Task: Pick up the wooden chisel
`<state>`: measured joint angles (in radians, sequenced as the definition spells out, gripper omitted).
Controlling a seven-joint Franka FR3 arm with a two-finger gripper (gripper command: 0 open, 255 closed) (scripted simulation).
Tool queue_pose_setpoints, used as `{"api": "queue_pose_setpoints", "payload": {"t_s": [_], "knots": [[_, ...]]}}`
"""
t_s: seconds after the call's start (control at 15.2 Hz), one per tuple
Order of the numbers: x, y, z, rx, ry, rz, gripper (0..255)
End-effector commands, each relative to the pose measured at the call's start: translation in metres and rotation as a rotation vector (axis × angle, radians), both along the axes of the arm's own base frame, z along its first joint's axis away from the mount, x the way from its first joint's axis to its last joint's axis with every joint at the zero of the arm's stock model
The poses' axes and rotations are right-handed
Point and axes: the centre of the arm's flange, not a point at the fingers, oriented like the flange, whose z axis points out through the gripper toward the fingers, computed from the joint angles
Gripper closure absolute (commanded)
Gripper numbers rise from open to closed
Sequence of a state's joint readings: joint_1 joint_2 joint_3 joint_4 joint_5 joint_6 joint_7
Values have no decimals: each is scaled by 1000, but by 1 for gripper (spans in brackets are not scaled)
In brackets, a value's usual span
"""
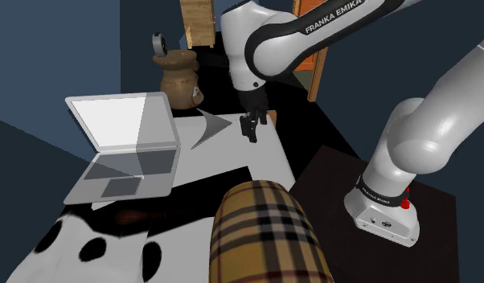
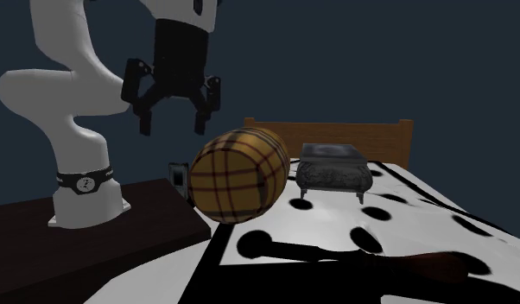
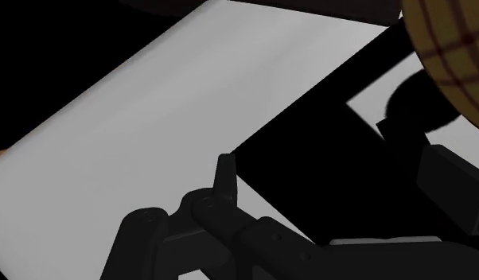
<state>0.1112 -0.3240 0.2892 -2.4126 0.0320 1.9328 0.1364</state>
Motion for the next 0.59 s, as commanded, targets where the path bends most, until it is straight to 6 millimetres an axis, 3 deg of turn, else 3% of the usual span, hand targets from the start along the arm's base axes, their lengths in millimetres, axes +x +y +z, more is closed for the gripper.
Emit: {"api": "queue_pose_setpoints", "payload": {"t_s": [0.0, 0.53], "knots": [[12, 22, -13, 3, -8, 10, 0], [53, 97, -70, 6, -36, 51, 0]]}}
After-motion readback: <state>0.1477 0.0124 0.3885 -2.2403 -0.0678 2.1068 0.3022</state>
